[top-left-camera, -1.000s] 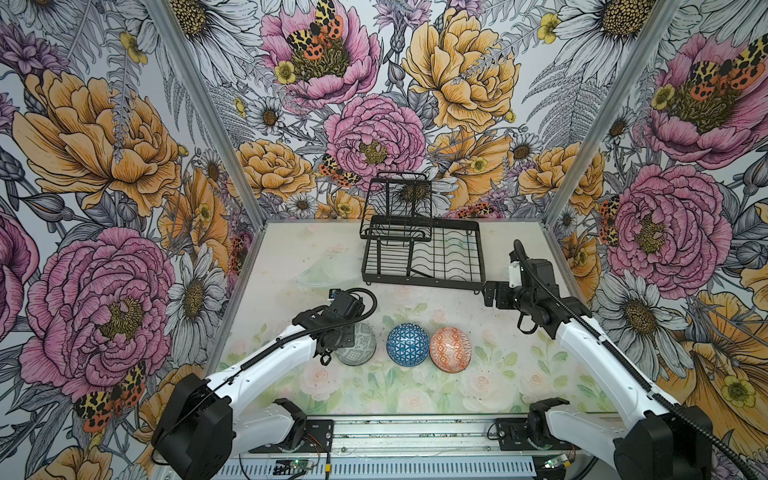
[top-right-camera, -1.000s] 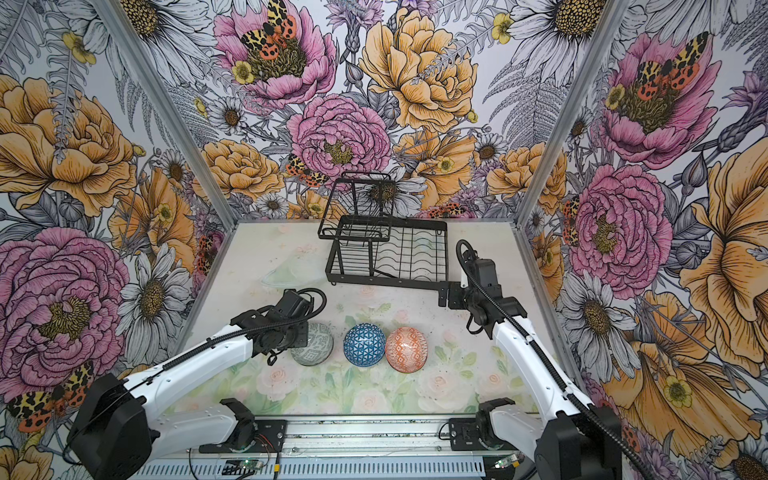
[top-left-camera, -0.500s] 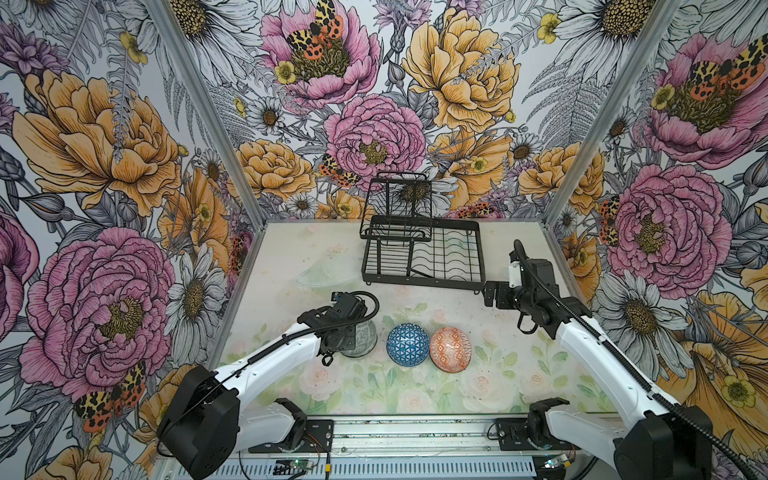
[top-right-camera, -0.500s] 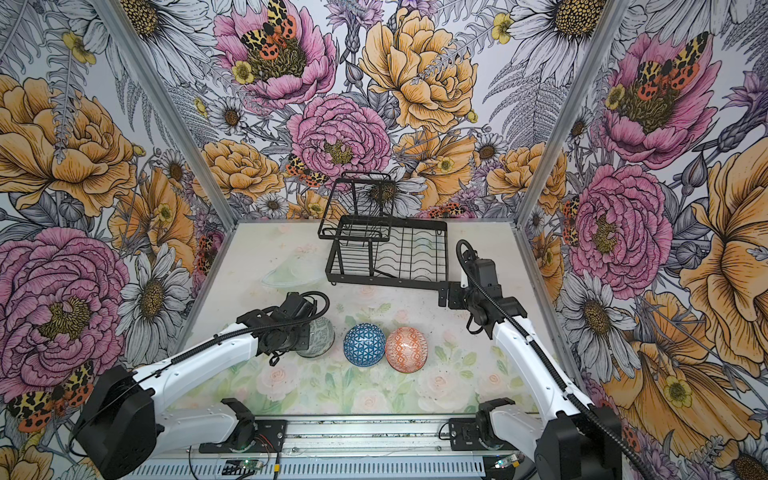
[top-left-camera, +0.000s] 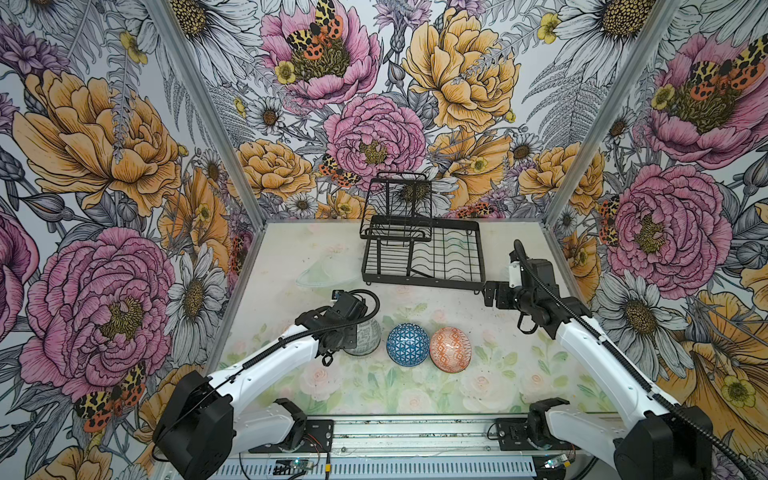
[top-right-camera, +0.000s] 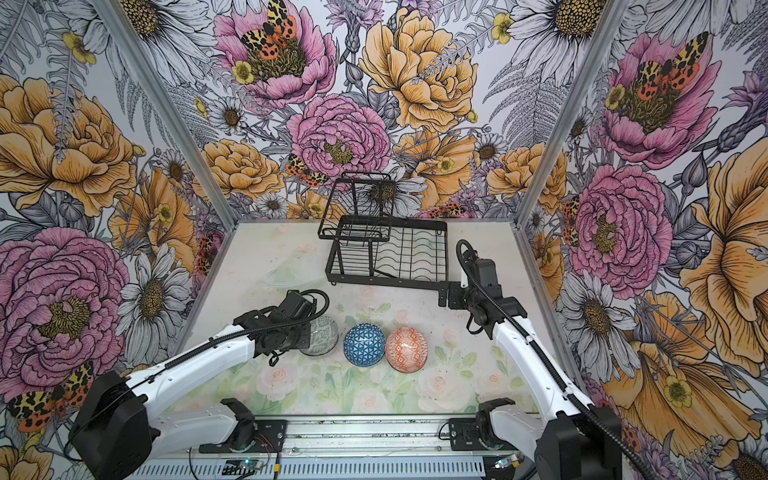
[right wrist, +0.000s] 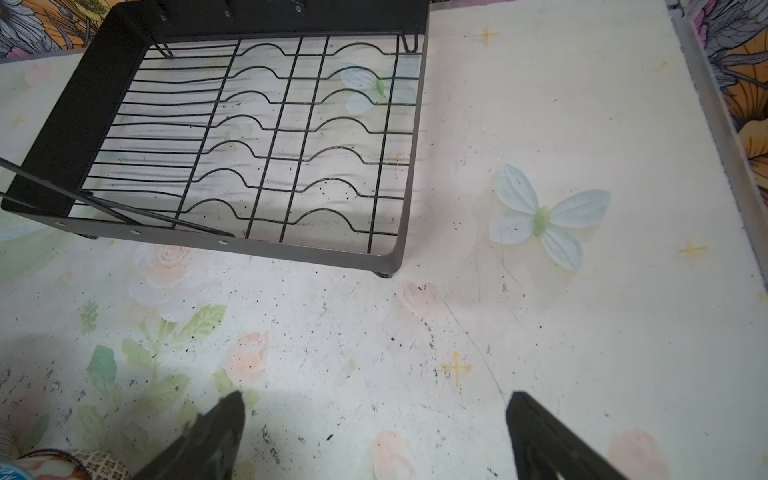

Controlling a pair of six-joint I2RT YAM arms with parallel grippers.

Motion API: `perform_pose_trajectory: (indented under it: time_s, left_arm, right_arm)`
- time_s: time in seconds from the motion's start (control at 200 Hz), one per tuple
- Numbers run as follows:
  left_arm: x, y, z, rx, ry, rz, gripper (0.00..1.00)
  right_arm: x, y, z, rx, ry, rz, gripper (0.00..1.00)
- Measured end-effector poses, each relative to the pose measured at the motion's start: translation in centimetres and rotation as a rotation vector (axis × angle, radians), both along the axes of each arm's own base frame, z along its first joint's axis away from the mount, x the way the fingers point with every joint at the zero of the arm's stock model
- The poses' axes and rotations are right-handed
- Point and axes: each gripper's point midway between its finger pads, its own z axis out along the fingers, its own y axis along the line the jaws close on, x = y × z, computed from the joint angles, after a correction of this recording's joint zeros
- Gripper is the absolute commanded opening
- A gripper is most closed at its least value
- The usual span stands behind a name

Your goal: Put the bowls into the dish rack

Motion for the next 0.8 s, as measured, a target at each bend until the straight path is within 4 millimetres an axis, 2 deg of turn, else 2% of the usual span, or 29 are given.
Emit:
perform_pose_trajectory:
  time_s: [0.801]
  left_arm:
    - [-0.82,-0.16,0.42,0.002,0.013,0.000,0.03]
  right_arm:
    - [-0.04,0.19,0.02,0.008,0.001,0.008,0.99]
